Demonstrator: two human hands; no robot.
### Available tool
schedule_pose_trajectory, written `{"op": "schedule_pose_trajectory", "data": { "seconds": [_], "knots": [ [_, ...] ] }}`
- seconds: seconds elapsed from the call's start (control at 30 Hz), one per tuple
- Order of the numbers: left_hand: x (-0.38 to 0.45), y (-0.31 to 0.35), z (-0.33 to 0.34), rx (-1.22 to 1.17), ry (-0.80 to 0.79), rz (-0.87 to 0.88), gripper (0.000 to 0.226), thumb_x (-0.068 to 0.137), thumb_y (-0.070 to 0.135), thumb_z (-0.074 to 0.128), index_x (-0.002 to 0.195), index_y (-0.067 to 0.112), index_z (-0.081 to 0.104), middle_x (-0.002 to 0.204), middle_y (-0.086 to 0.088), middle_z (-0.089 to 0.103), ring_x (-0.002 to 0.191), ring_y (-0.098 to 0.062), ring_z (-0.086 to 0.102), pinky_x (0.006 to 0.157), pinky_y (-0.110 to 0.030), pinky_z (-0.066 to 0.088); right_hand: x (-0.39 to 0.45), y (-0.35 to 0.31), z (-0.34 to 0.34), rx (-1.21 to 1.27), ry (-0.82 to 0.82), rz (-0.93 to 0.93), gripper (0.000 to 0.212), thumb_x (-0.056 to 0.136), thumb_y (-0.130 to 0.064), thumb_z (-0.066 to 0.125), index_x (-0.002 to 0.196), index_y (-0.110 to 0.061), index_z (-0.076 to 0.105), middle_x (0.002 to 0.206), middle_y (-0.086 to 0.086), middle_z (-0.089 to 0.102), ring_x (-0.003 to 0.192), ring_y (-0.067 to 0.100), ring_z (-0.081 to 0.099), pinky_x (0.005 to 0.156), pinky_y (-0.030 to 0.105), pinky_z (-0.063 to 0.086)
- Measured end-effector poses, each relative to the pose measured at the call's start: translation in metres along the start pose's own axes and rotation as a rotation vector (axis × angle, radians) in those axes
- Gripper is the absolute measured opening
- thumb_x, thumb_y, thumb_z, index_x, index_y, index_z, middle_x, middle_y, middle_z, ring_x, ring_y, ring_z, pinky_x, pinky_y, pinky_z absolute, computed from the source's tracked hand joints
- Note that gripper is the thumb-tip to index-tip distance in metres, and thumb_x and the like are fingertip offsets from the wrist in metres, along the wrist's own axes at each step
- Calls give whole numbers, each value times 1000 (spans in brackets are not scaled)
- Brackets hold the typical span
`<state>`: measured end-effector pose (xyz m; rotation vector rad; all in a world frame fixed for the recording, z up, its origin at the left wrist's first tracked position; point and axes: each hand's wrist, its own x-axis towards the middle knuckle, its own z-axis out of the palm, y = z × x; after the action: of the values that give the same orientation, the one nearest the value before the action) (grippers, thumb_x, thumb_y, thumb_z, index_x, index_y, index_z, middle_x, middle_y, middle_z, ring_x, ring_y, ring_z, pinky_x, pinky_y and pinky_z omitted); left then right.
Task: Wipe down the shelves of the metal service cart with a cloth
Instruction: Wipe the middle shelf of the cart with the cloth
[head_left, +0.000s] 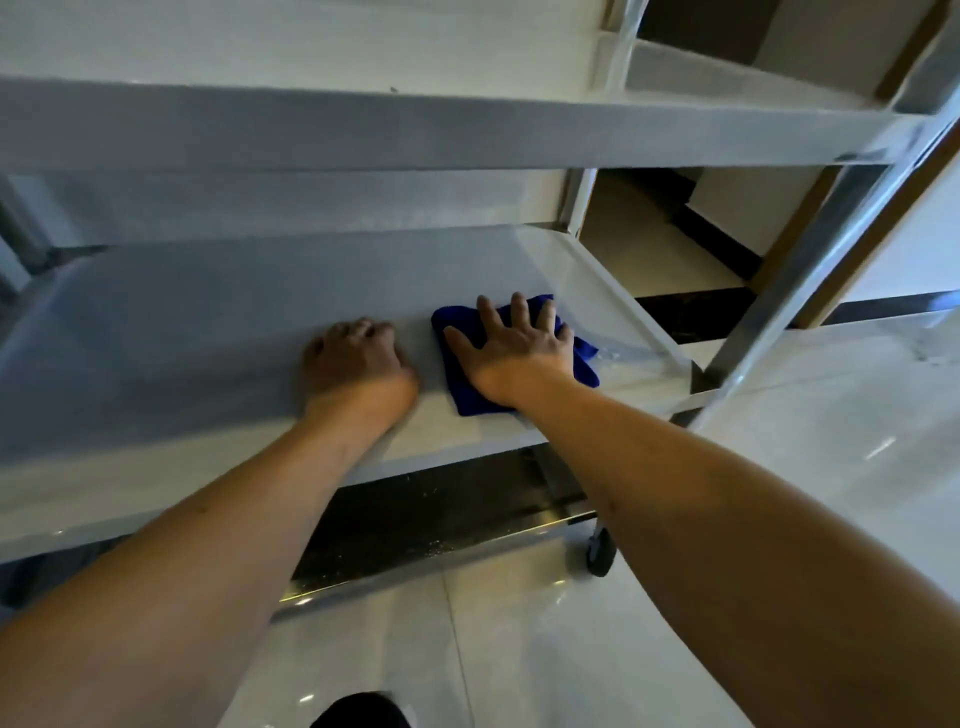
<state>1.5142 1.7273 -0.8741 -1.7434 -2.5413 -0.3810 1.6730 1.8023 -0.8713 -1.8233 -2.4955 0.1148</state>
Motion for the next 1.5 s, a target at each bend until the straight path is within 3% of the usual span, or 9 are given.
{"op": "schedule_pose_trajectory", "data": {
  "seconds": [0.13,0.23,0.3,0.4,0.53,0.8,1.23,1.4,1.5],
  "knots": [
    [-10,3,-11,30,-73,-19,52,77,40,34,116,19,61,130,-7,58,123,-29,50,104,-44,39,-32,18,0,28,-18,38,80,89,-81,9,157,-39,2,168,7,-2,151,41,-8,115,65,0],
    [1,15,-13,67,-121,-141,42,83,34,47,120,20,60,128,-8,59,123,-30,51,102,-45,39,-36,30,1,27,2,70,82,87,-83,8,157,-41,4,168,6,1,151,40,-7,115,65,0],
    [9,33,-14,74,-106,-108,39,83,32,52,119,20,61,120,-10,62,117,-31,54,97,-44,41,-33,39,1,24,13,83,83,86,-84,7,156,-41,7,168,5,3,151,41,-5,115,65,1],
    [13,67,-8,-29,-70,55,38,90,36,46,122,24,60,119,-7,63,113,-29,55,94,-43,44,-21,54,2,5,37,102,82,85,-85,8,155,-42,12,168,6,8,151,42,-1,114,66,4],
    [6,71,20,-25,-66,145,47,95,50,35,131,27,53,143,-4,47,130,-27,40,109,-46,31,9,75,1,-28,45,136,85,83,-86,6,153,-39,16,167,8,11,150,43,2,115,66,7],
    [16,72,31,8,43,149,50,80,51,23,108,27,57,125,-3,55,112,-27,48,92,-48,39,98,78,-10,-68,75,184,82,86,-80,14,146,-30,38,158,13,30,144,43,17,109,60,22],
    [26,79,36,28,22,148,44,93,54,30,122,29,51,124,1,51,117,-25,46,101,-48,34,211,73,-20,2,72,120,79,92,-77,22,150,-26,39,157,13,34,147,42,16,114,61,21],
    [29,82,36,48,10,131,47,92,54,24,120,28,51,125,-1,52,117,-26,47,101,-50,37,195,80,-18,12,73,83,78,92,-78,21,153,-30,29,165,9,15,150,41,4,116,60,14],
    [29,81,35,59,4,129,49,90,53,20,118,27,52,126,-2,52,117,-26,46,99,-49,37,162,87,-16,1,71,86,78,92,-78,18,153,-30,27,164,10,19,150,40,5,116,59,14]
  ]
}}
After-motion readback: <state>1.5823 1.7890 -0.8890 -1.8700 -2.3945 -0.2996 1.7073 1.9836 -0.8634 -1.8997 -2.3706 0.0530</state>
